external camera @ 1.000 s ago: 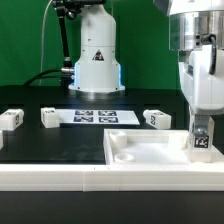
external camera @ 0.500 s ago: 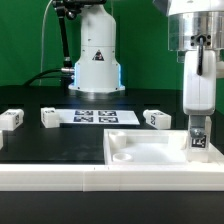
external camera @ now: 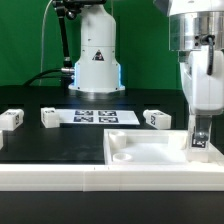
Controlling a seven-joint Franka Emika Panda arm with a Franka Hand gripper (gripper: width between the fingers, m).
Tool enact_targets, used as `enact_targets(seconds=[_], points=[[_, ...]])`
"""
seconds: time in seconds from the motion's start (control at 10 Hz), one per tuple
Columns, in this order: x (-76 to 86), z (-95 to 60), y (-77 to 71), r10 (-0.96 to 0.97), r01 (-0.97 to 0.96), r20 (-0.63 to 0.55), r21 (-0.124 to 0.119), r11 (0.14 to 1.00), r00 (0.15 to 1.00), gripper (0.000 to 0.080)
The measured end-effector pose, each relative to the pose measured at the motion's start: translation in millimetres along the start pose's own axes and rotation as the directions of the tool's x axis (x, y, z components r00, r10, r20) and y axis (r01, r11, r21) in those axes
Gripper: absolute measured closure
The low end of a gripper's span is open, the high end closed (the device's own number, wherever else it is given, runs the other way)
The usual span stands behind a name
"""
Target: Assemble one leg
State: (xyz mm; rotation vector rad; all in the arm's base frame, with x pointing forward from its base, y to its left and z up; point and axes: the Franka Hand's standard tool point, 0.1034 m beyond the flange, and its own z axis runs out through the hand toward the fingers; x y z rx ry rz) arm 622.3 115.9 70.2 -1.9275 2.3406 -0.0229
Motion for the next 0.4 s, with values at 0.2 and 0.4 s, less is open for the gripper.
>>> enact_targets(seconds=[0.2, 0.4], points=[[-1.0, 0.1, 0.4, -0.086, 0.086, 0.0, 0.0, 0.996, 0.996, 0.0151], [-1.1, 0.1, 0.4, -0.086, 0.086, 0.0, 0.0, 0.996, 0.996, 0.0151]])
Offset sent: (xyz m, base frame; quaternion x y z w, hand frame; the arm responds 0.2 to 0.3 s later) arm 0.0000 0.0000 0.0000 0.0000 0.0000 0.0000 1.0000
